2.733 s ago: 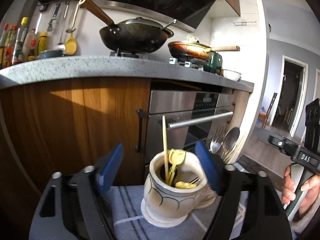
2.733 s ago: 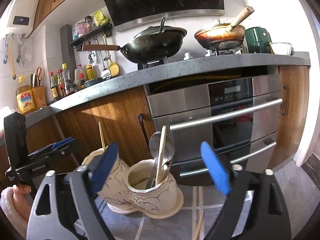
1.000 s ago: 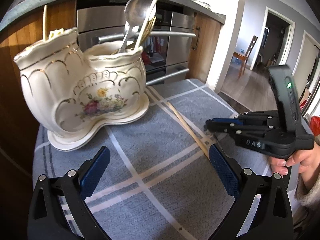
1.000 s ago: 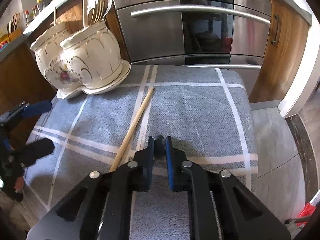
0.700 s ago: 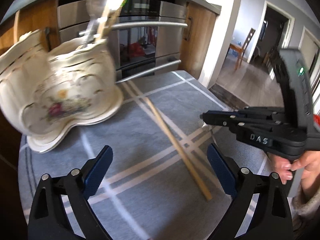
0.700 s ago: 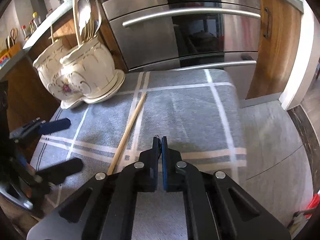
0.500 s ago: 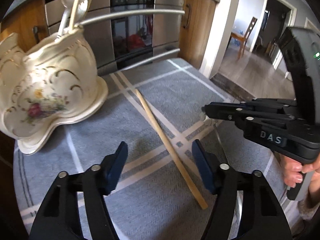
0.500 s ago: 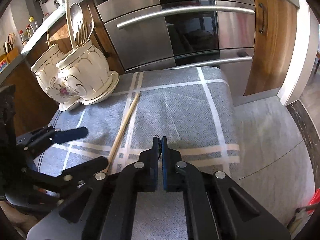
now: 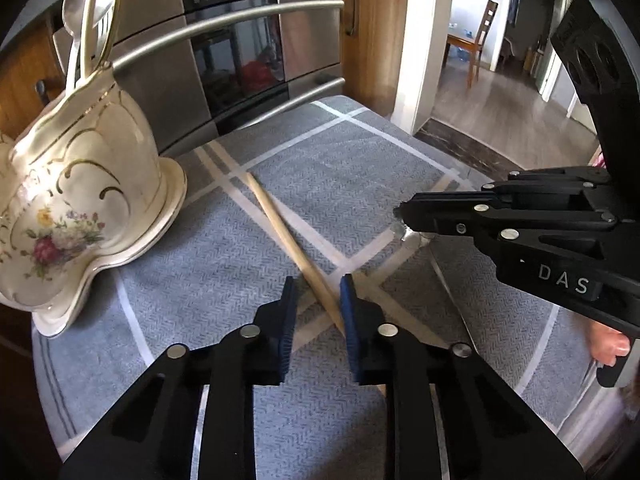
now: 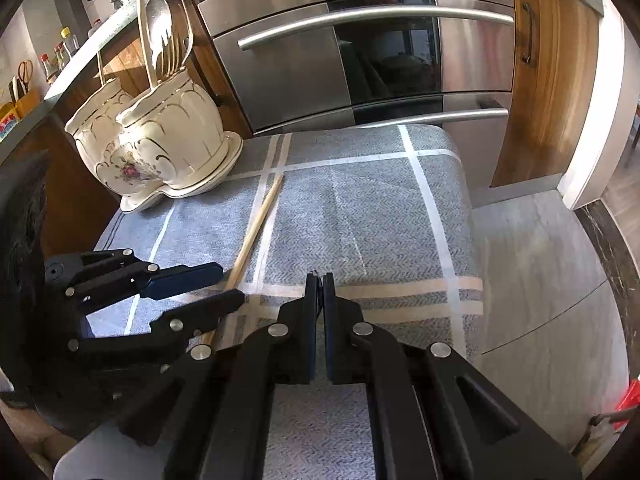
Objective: Organize utensils
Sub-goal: 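Close left tool on the last wooden chopstick lying on the cloth, then lift the chopstick with left tool and carry it toward the large pot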
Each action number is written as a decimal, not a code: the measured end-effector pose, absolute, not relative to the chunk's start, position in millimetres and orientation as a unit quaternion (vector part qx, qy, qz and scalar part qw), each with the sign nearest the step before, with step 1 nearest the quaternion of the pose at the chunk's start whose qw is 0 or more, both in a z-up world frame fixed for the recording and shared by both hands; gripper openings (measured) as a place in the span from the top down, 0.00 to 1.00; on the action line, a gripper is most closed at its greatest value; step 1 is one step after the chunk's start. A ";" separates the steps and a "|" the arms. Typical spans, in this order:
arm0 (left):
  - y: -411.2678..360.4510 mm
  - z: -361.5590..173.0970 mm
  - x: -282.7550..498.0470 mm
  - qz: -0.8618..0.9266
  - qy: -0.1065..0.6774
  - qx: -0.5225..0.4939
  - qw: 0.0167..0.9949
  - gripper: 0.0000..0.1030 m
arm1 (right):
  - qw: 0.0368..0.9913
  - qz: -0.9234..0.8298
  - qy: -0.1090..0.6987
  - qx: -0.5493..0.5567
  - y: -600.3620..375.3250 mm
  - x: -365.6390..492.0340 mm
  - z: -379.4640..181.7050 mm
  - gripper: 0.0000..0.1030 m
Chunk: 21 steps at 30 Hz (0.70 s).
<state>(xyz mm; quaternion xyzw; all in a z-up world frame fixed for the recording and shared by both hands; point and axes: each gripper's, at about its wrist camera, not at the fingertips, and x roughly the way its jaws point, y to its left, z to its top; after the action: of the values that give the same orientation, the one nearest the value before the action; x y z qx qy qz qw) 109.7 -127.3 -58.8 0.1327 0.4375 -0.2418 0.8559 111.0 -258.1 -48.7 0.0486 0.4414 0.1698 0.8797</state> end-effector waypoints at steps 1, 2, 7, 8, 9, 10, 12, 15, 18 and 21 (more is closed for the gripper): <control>-125.3 -58.2 111.0 -0.243 0.440 0.132 0.854 0.83 | 0.880 0.171 0.441 0.049 -258.0 110.9 -48.5 0.97; -124.4 -58.0 111.0 -0.244 0.441 0.134 0.853 0.86 | 0.880 0.171 0.441 0.050 -258.0 111.0 -48.3 0.97; -126.5 -58.6 112.3 -0.250 0.441 0.145 0.849 0.87 | 0.880 0.173 0.440 0.045 -254.2 111.7 -48.7 0.97; -126.7 -59.2 110.5 -0.251 0.438 0.149 0.850 0.87 | 0.880 0.172 0.441 0.044 -253.2 112.2 -49.1 0.97; -126.6 -59.4 108.9 -0.251 0.433 0.152 0.852 0.88 | 0.879 0.174 0.441 0.045 -252.4 112.4 -48.8 0.97; -126.4 -59.4 107.2 -0.252 0.430 0.153 0.853 0.88 | 0.880 0.176 0.440 0.046 -251.9 112.5 -48.7 0.97; -124.4 -59.7 105.9 -0.254 0.425 0.151 0.856 0.92 | 0.879 0.175 0.442 0.044 -250.7 113.7 -49.4 0.97; -117.5 -56.6 100.8 -0.260 0.414 0.142 0.860 0.94 | 0.882 0.173 0.436 0.047 -250.5 114.0 -47.6 0.97; -107.9 -48.8 96.9 -0.265 0.400 0.128 0.868 0.94 | 0.887 0.175 0.424 0.058 -253.1 113.5 -43.3 0.97; -95.2 -37.4 92.7 -0.274 0.383 0.106 0.876 0.94 | 0.892 0.169 0.414 0.069 -256.9 114.3 -39.5 0.97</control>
<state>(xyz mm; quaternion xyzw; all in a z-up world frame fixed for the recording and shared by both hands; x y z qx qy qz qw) 92.7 -95.1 -37.4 0.1059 0.3830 -0.2739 0.8758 114.3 -256.9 -39.5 0.0688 0.4140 0.1693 0.8917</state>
